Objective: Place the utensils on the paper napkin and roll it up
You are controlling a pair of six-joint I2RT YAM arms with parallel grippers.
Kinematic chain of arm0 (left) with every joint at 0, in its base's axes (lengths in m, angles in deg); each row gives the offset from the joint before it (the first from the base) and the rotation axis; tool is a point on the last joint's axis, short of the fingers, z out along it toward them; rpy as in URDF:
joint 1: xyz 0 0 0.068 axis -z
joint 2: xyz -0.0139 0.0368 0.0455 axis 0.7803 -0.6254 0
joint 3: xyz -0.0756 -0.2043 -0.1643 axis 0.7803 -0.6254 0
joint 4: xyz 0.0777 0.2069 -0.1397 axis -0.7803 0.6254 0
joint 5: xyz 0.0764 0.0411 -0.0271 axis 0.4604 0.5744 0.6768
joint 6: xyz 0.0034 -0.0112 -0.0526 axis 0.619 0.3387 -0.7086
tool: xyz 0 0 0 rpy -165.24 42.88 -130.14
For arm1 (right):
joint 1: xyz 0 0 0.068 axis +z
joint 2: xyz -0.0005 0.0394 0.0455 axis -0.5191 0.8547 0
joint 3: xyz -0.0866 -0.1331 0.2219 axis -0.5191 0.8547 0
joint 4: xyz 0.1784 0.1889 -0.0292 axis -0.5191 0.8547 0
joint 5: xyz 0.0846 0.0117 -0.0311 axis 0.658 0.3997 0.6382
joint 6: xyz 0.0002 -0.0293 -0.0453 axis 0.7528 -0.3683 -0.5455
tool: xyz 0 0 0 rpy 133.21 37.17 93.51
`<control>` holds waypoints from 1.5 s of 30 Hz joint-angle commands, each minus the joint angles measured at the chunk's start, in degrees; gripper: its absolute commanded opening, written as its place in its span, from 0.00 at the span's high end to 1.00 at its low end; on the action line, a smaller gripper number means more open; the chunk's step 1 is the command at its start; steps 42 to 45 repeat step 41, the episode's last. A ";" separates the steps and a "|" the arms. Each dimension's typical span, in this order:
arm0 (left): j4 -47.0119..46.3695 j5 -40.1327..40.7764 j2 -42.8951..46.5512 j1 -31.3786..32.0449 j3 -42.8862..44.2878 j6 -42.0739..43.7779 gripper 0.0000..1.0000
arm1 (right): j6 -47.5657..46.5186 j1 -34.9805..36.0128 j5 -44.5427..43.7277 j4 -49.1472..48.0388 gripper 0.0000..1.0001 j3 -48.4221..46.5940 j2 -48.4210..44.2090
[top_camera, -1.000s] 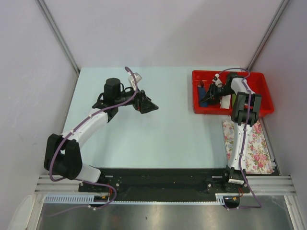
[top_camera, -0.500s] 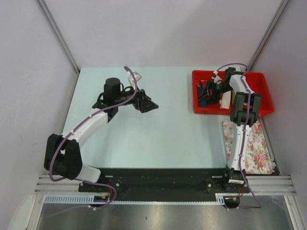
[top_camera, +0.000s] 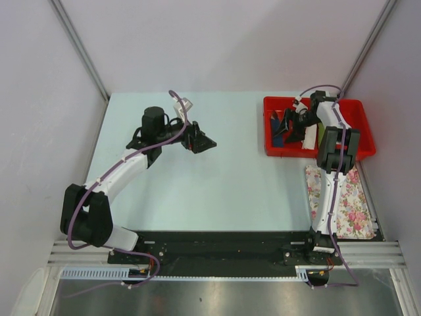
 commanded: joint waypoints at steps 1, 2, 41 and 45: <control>-1.23 1.94 2.08 -1.31 2.43 -0.59 0.00 | -1.49 -1.36 1.61 -1.21 0.21 -0.87 -4.07; -0.97 2.20 1.91 -2.10 2.61 -0.94 0.00 | -1.84 -1.71 2.58 -1.56 0.18 -1.22 -4.86; 40.70 28.66 16.13 -9.31 2.52 16.63 0.00 | 2.11 4.00 -3.91 -23.18 0.00 62.94 -73.95; 40.70 28.66 16.13 -9.31 2.52 16.63 0.00 | 2.11 4.00 -3.91 -23.18 0.00 62.94 -73.95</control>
